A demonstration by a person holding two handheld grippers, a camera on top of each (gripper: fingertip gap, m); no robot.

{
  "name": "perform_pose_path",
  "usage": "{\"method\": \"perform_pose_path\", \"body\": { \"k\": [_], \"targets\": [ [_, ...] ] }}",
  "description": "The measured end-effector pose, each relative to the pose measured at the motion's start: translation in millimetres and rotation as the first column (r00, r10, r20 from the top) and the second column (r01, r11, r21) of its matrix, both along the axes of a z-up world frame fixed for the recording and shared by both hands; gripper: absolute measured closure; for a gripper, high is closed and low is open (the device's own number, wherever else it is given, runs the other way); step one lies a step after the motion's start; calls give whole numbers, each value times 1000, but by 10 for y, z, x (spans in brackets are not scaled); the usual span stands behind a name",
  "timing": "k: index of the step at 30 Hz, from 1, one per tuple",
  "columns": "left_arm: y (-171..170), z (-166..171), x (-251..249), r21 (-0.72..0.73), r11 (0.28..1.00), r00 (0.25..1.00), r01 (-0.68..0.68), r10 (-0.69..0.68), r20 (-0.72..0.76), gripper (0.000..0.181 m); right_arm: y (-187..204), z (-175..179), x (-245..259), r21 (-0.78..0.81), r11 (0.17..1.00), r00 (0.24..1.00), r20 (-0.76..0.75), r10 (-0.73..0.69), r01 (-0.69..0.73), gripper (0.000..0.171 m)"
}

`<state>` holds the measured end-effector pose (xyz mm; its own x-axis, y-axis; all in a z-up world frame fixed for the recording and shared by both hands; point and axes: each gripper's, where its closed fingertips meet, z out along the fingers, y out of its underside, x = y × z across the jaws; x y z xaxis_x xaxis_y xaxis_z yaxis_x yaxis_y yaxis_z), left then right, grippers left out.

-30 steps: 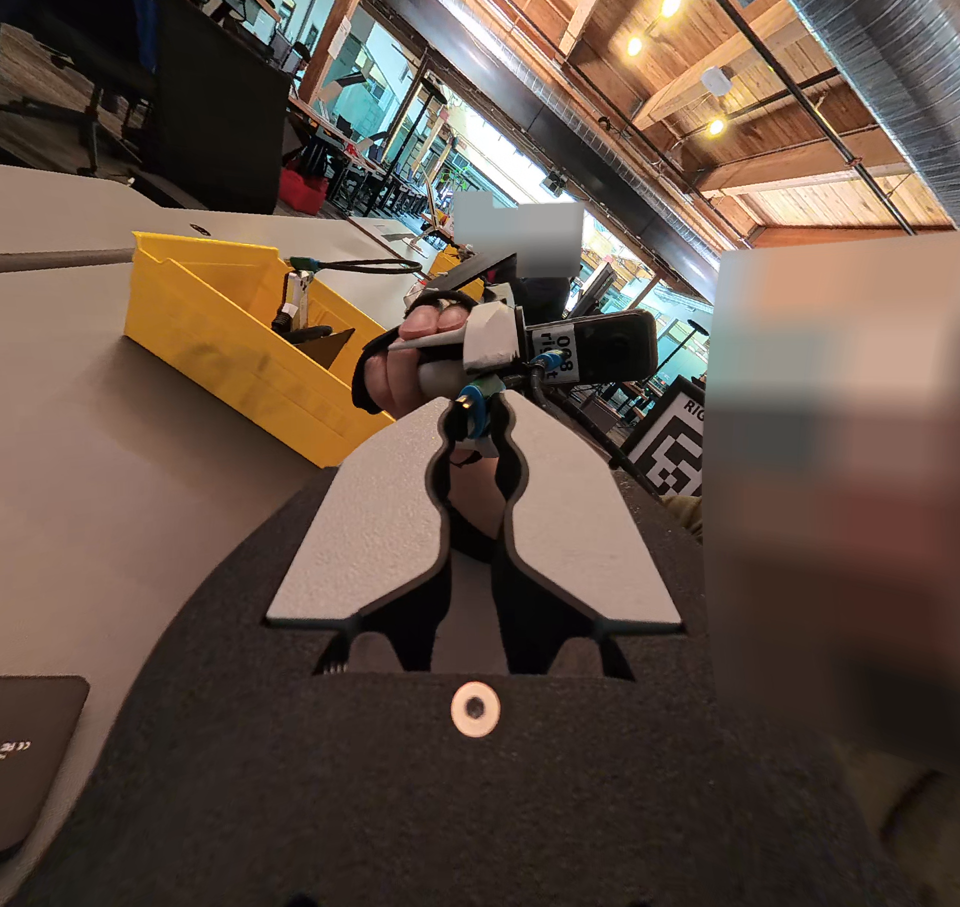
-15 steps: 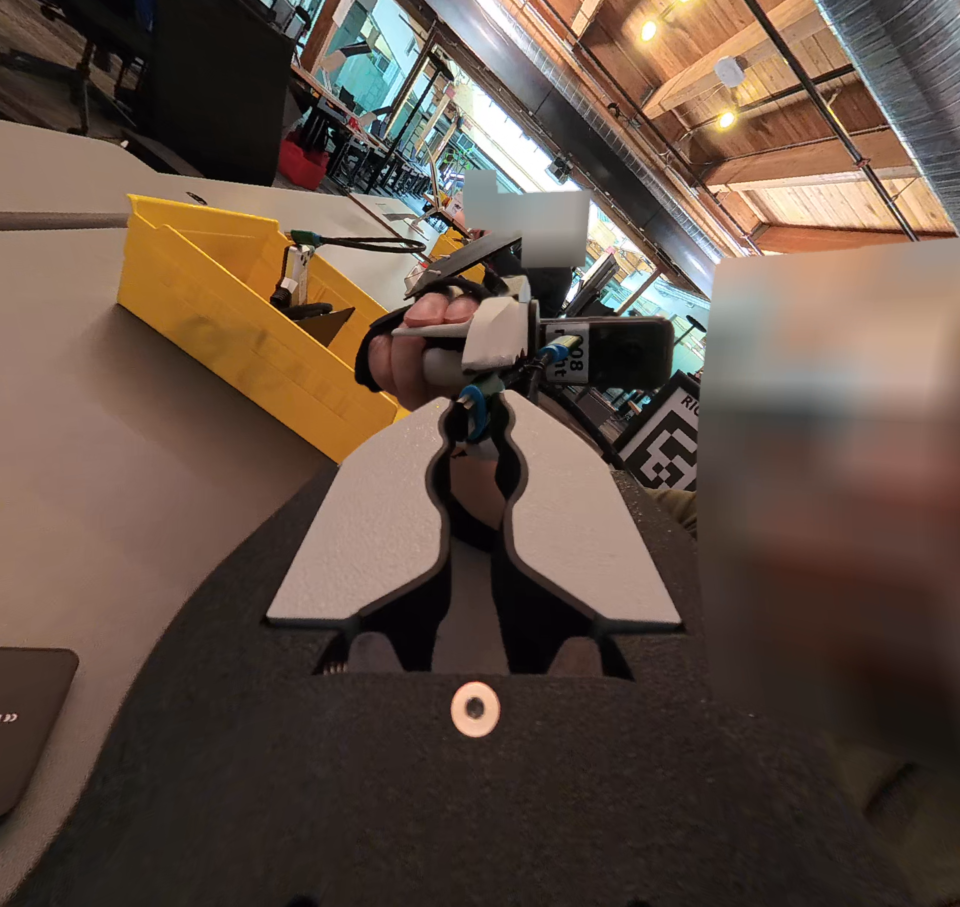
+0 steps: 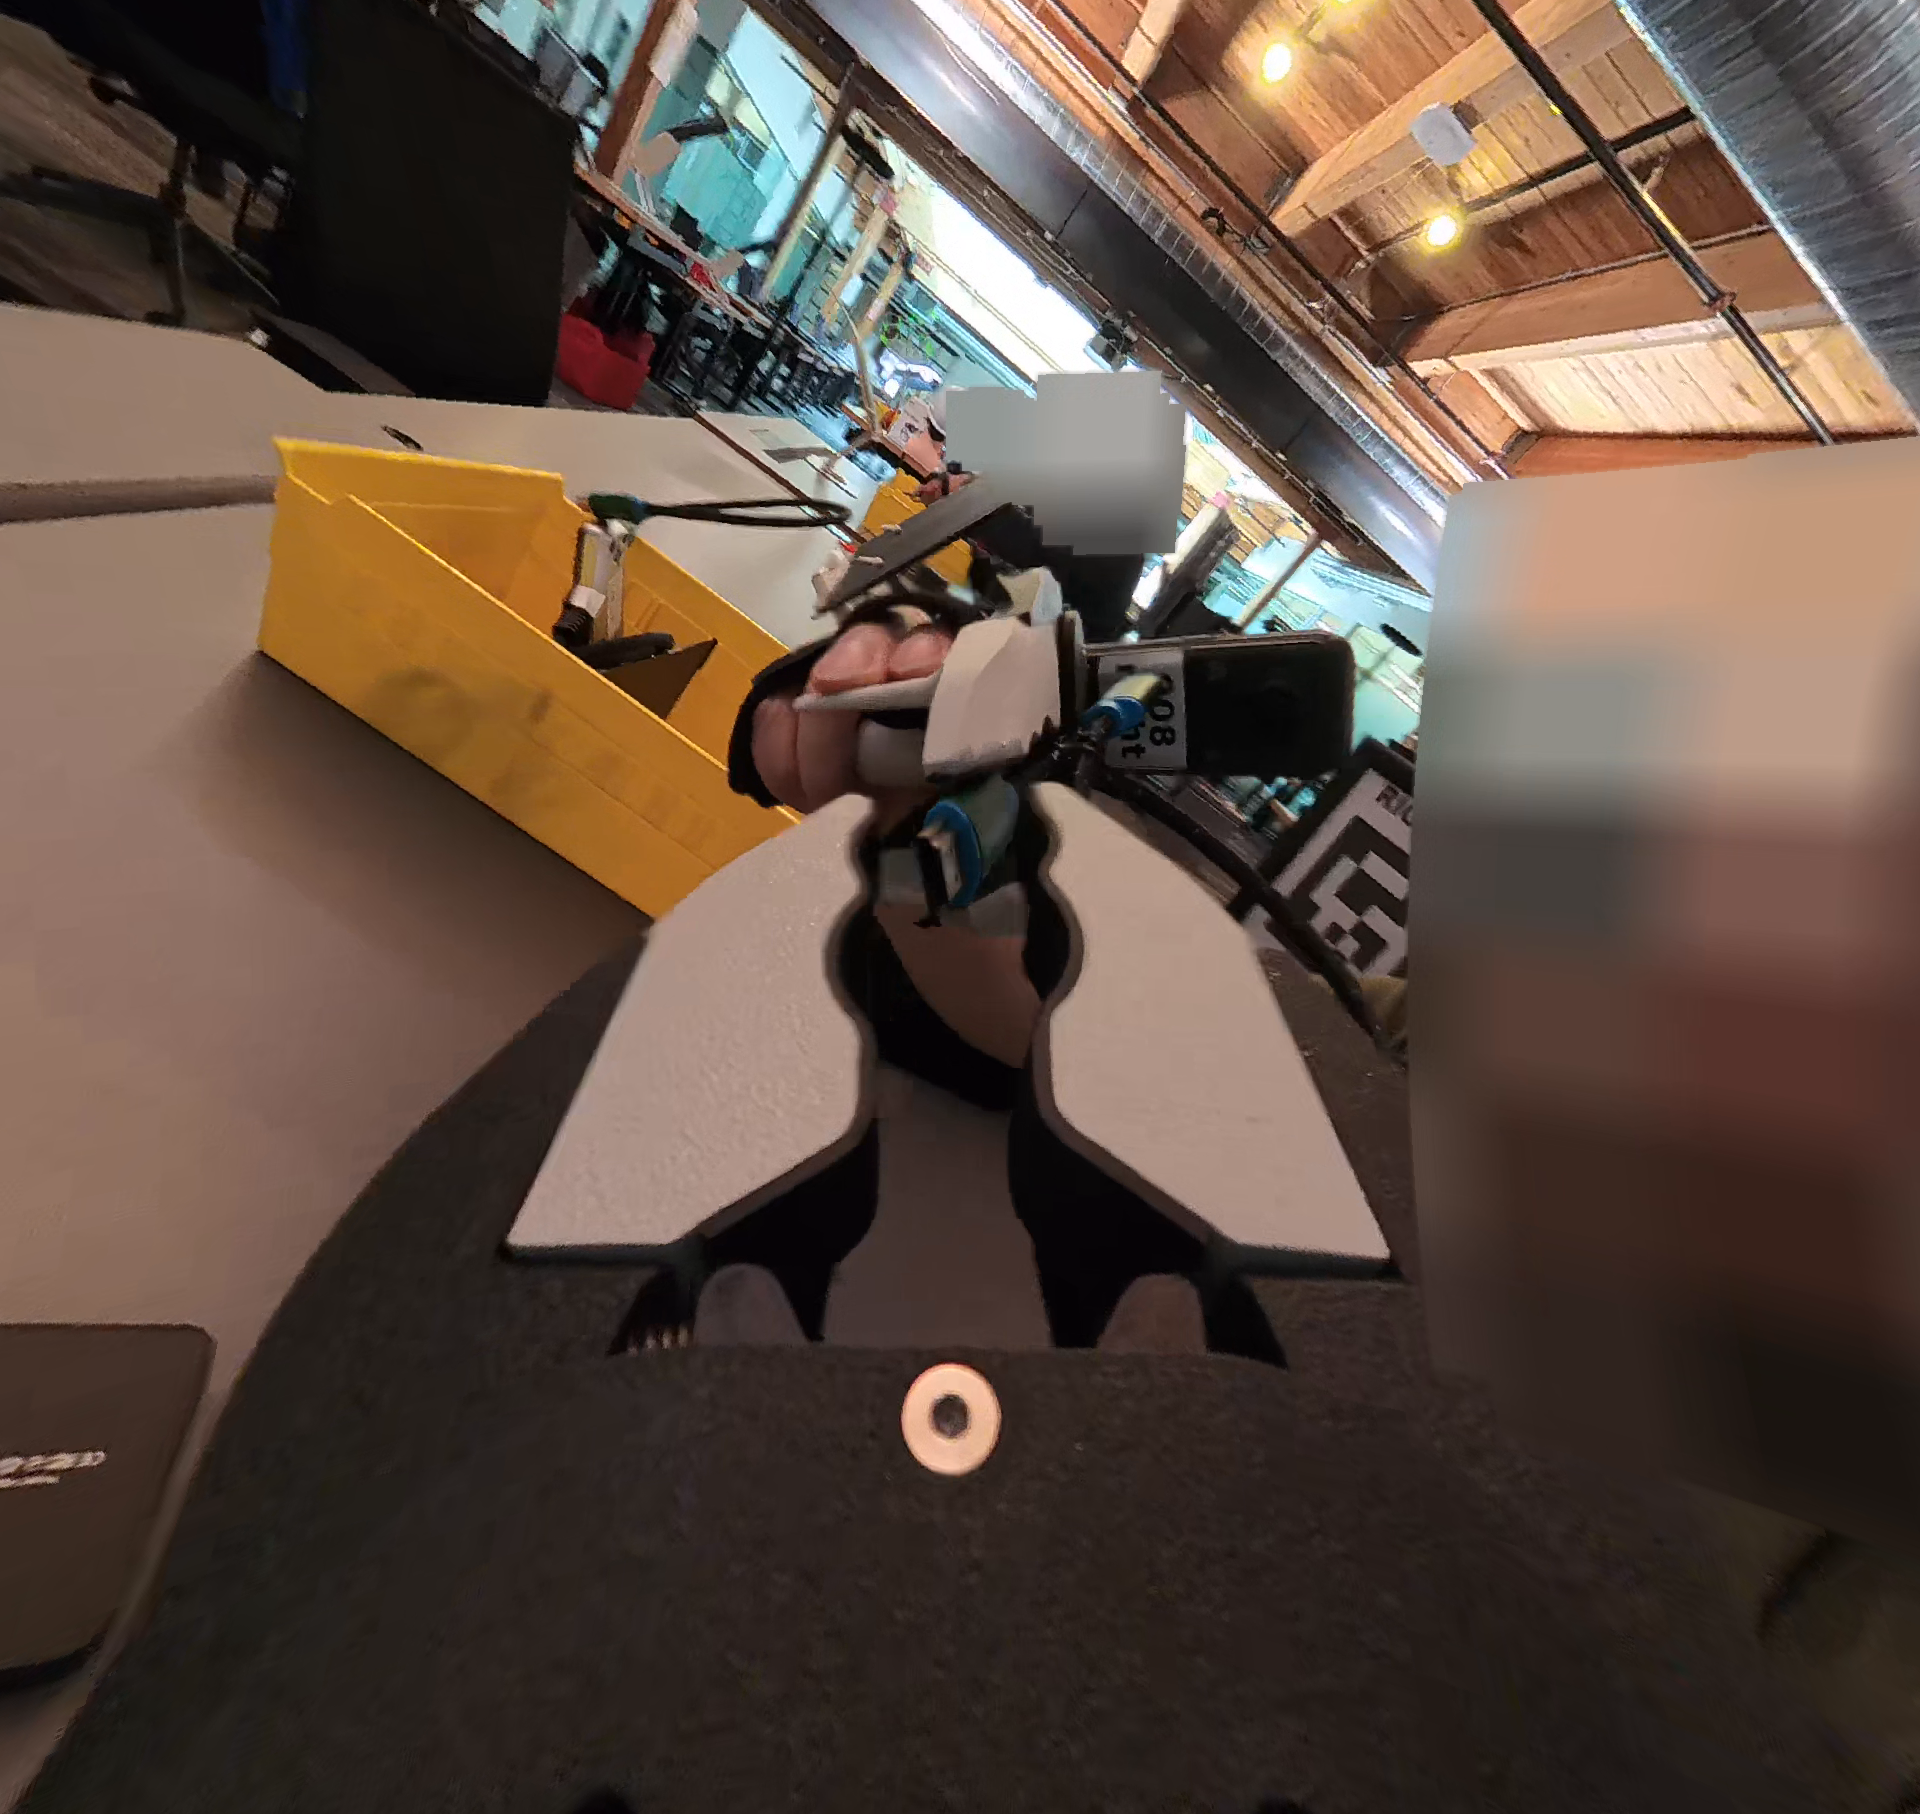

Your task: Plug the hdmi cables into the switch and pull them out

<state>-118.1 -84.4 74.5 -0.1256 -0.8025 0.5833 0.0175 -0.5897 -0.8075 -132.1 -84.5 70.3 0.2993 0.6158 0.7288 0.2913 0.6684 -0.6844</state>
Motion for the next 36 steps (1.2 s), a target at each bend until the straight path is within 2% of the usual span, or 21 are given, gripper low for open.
{"method": "perform_pose_path", "body": {
  "k": [1, 2, 5, 7, 9, 11, 13, 16, 18, 21, 24, 27, 32, 34, 36],
  "targets": [
    [36, 20, -35, 17, 999, 1000, -30, 30, 7, 139, 27, -7, 1, 1, 1000, 1000, 0, -17, 17, 149],
    [73, 25, -82, 41, 997, 998, -63, 63, 8, 125, 60, -14, 10, 8, 999, 999, 0, -37, 37, 149],
    [227, -129, -265, 177, 963, 977, -201, 211, -40, 124, 206, -35, 82, 3, 994, 994, -3, -110, 110, 148],
    [354, -370, -380, 270, 923, 942, -275, 315, -117, 125, 309, 1, 172, -15, 988, 987, -33, -155, 154, 148],
    [463, -716, -456, 360, 889, 895, -283, 380, -235, 126, 436, 80, 310, -34, 974, 971, -78, -227, 225, 149],
    [538, -1138, -492, 461, 861, 825, -216, 413, -385, 125, 575, 176, 481, -61, 946, 936, -138, -325, 319, 149],
    [619, -1560, -527, 548, 829, 723, -116, 449, -526, 119, 714, 265, 665, -105, 897, 872, -211, -442, 430, 149],
    [761, -2018, -550, 638, 770, 570, 6, 521, -635, 114, 849, 341, 910, -150, 805, 750, -296, -591, 574, 149],
    [808, -2204, -529, 629, 776, 505, 49, 524, -686, 110, 903, 338, 1013, -182, 759, 694, -316, -647, 625, 148],
    [908, -2236, -471, 604, 797, 513, 23, 509, -691, 105, 984, 307, 1152, -265, 718, 638, -333, -695, 644, 148],
    [1013, -2282, -486, 558, 830, 520, 6, 474, -711, 89, 1071, 260, 1313, -322, 673, 590, -325, -739, 666, 148],
    [1005, -2319, -469, 476, 879, 564, -20, 403, -720, 92, 1143, 215, 1447, -356, 637, 556, -311, -771, 684, 148],
    [1005, -2314, -475, 487, 873, 562, -22, 414, -716, 98, 1206, 166, 1522, -378, 622, 544, -302, -783, 686, 148],
    [992, -2302, -469, 488, 873, 573, -19, 410, -710, 113, 1213, 154, 1517, -380, 623, 547, -299, -782, 683, 148],
    [989, -2300, -470, 487, 873, 576, -21, 409, -708, 113, 1212, 148, 1503, -379, 627, 553, -295, -779, 681, 148]
  ]
}}
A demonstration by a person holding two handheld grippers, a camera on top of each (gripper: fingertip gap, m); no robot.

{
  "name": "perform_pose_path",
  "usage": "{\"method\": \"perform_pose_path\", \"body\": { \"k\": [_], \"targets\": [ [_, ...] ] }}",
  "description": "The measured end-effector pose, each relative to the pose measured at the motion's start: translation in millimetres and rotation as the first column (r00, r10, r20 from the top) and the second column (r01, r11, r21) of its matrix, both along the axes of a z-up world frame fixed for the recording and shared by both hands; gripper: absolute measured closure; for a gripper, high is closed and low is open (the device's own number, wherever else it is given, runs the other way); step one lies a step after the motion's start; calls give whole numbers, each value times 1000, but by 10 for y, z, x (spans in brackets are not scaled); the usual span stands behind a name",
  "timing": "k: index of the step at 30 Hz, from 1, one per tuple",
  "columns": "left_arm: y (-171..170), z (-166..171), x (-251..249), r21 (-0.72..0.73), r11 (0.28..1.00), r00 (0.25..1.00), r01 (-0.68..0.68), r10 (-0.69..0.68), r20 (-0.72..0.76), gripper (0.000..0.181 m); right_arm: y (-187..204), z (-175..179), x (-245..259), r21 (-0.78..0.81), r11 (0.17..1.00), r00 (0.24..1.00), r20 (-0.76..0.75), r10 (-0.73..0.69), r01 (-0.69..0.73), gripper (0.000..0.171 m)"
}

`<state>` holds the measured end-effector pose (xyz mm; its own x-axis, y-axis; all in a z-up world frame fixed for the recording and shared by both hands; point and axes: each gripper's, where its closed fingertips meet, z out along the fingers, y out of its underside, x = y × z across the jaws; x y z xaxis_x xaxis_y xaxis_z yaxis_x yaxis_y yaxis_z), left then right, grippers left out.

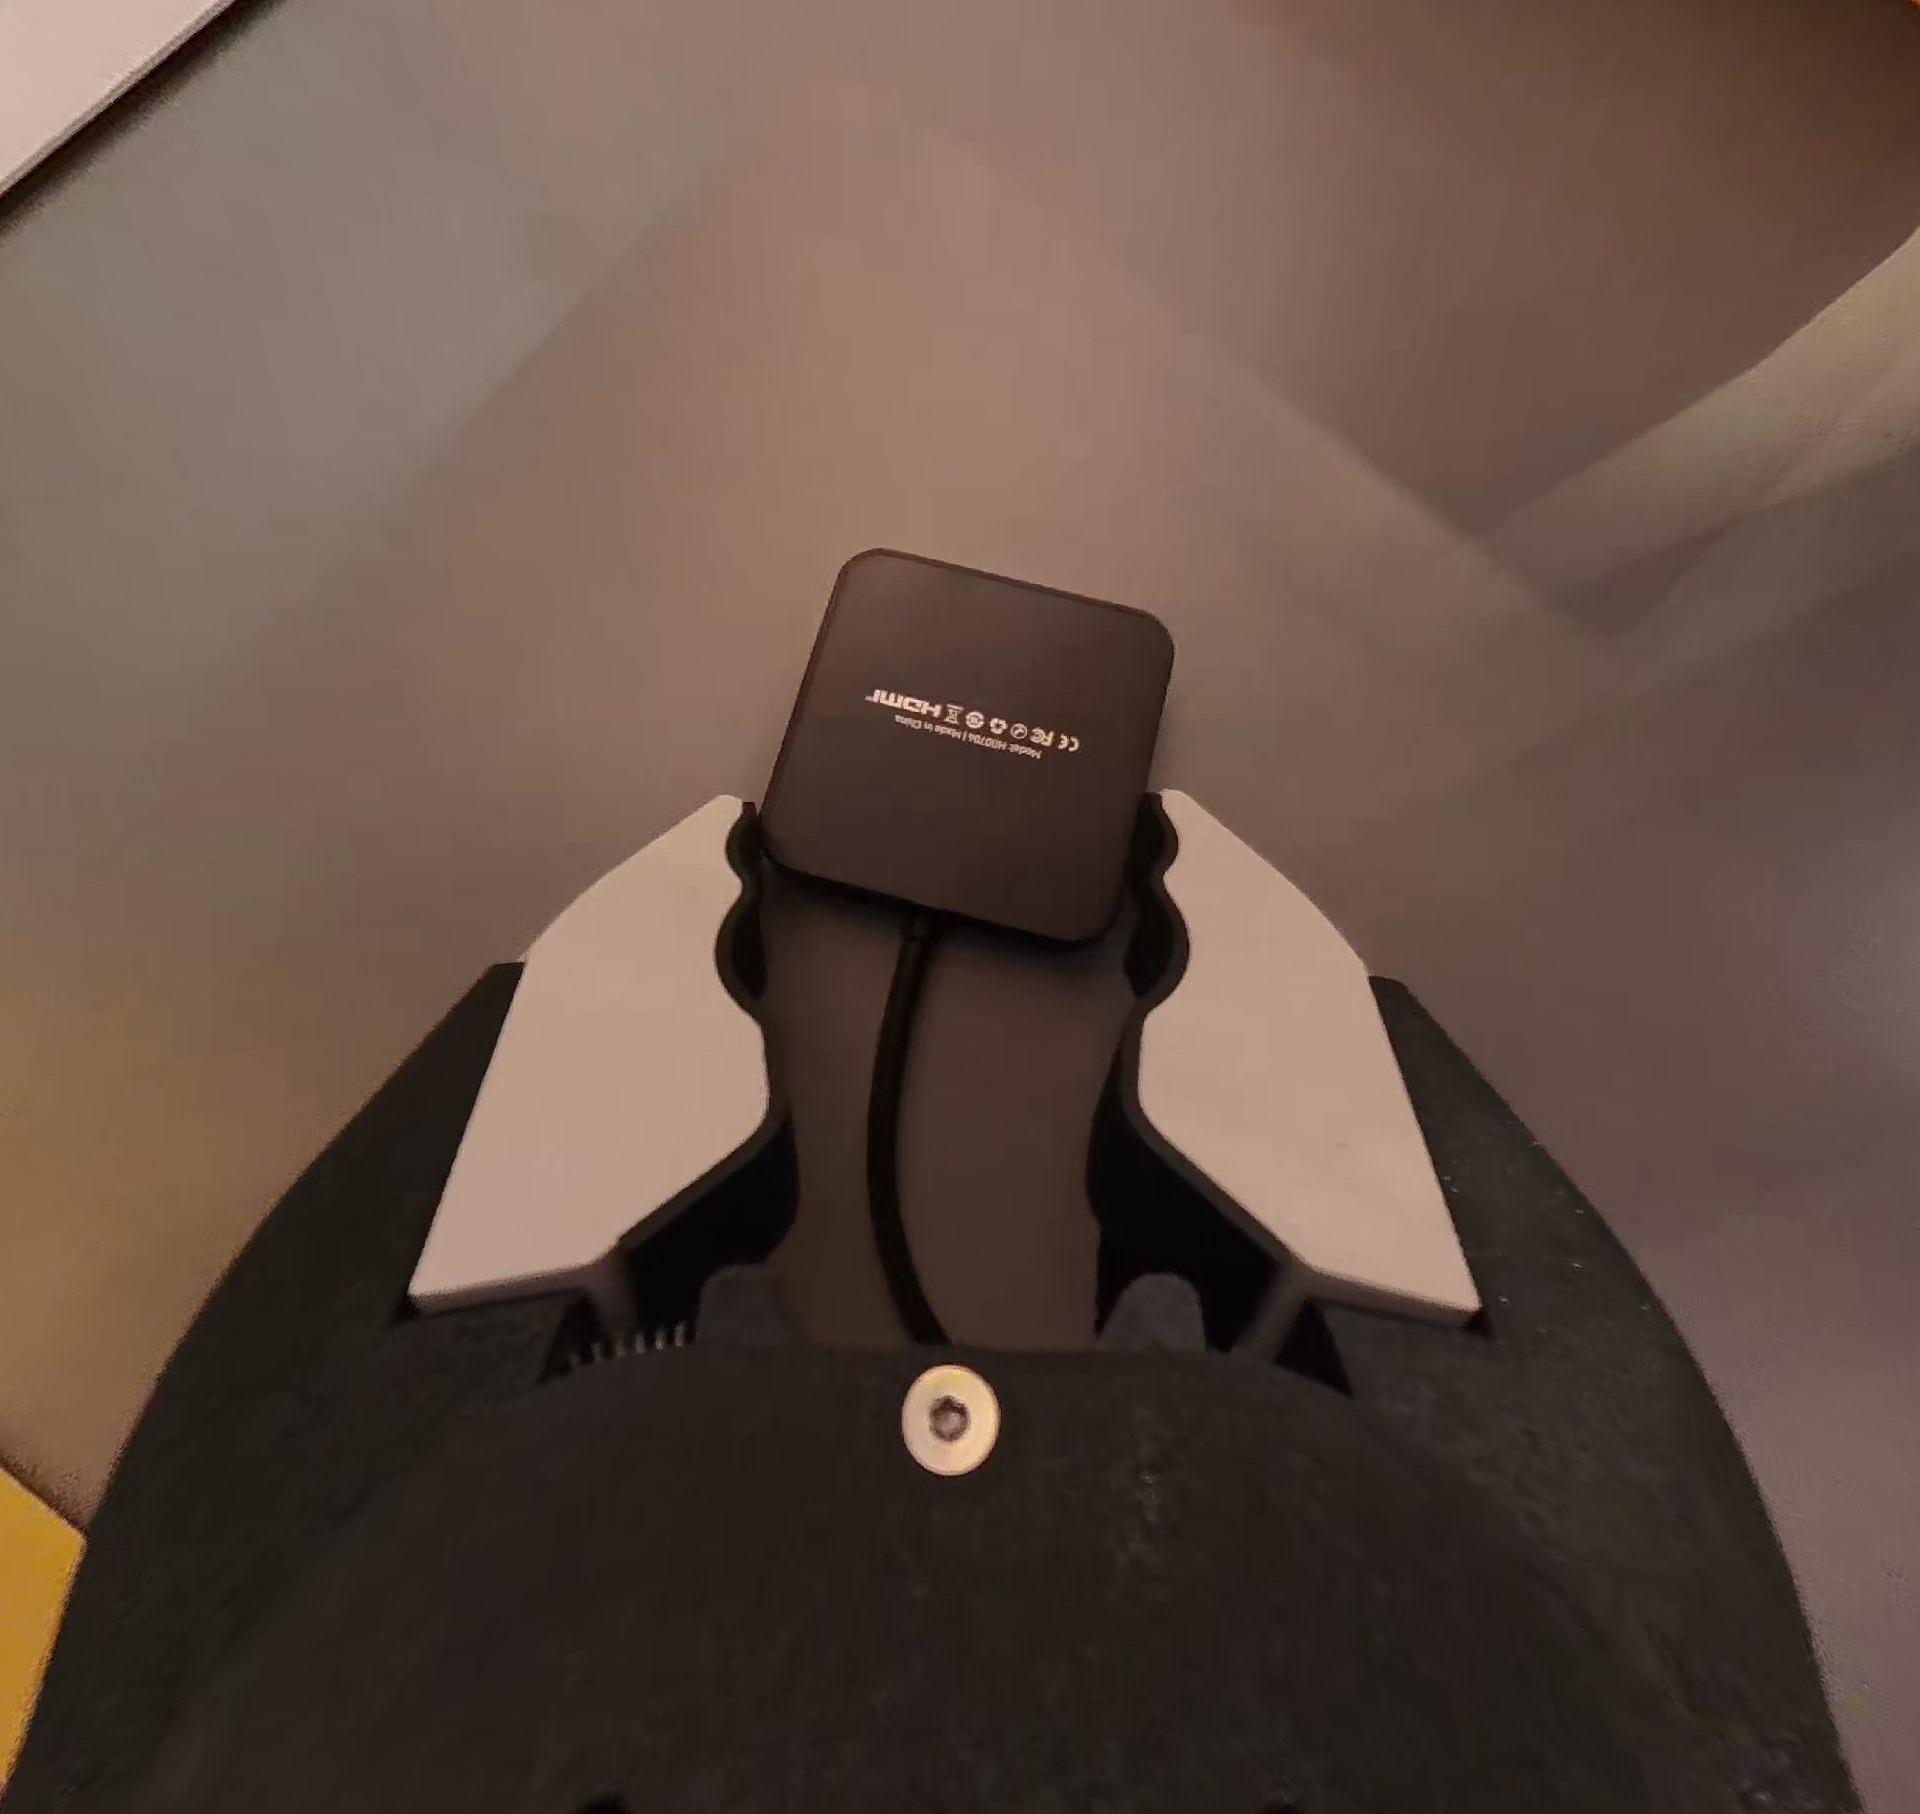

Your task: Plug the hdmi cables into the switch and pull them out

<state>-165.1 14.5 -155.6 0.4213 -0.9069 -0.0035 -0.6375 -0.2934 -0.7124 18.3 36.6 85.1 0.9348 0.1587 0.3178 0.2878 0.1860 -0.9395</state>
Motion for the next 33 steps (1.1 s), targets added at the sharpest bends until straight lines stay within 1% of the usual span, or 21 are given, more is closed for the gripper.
{"method": "perform_pose_path", "body": {
  "k": [4, 8, 11, 15, 18, 20, 21, 22, 26, 28, 31, 33],
  "targets": [
    [-6, 3, 1, -10, 1000, 1000, -22, 22, -2, 114, -1, 0, -7, 5, 1000, 1000, 16, -6, 6, 148],
    [-51, 82, 45, -79, 996, 997, -37, 42, 69, 114, 22, -34, -7, -12, 1000, 1000, 26, -12, 12, 149],
    [-42, 229, 76, -95, 994, 987, -56, 69, 142, 114, 41, -59, -12, -29, 1000, 1000, 29, -7, 8, 149],
    [-10, 564, 131, -62, 994, 959, -85, 99, 266, 114, 21, -61, -93, -42, 998, 999, 15, 42, -42, 149],
    [-3, 884, 155, -50, 991, 911, -122, 132, 391, 114, -90, -36, -369, -28, 979, 979, -7, 204, -204, 149],
    [-20, 1087, 151, -82, 987, 860, -137, 160, 485, 114, -195, -43, -605, -26, 942, 942, -30, 334, -335, 149],
    [-24, 1179, 135, -98, 985, 830, -145, 175, 530, 114, -269, -51, -744, -22, 910, 910, -31, 412, -413, 149],
    [-22, 1261, 109, -117, 981, 798, -154, 193, 571, 114, -318, -62, -831, -16, 893, 893, -37, 449, -450, 148],
    [-52, 1450, 14, -225, 965, 686, -138, 257, 681, 114, -472, -150, -1135, -15, 839, 839, 0, 544, -544, 149],
    [-40, 1455, -46, -242, 958, 666, -156, 283, 690, 114, -594, -199, -1304, -7, 797, 795, 55, 604, -605, 149],
    [-12, 1465, -140, -229, 951, 653, -207, 309, 691, 114, -660, -299, -1455, -14, 804, 793, 151, 590, -595, 149],
    [-7, 1495, -178, -231, 946, 637, -226, 324, 699, 114, -664, -369, -1534, -37, 818, 803, 171, 571, -574, 149]
  ]
}}
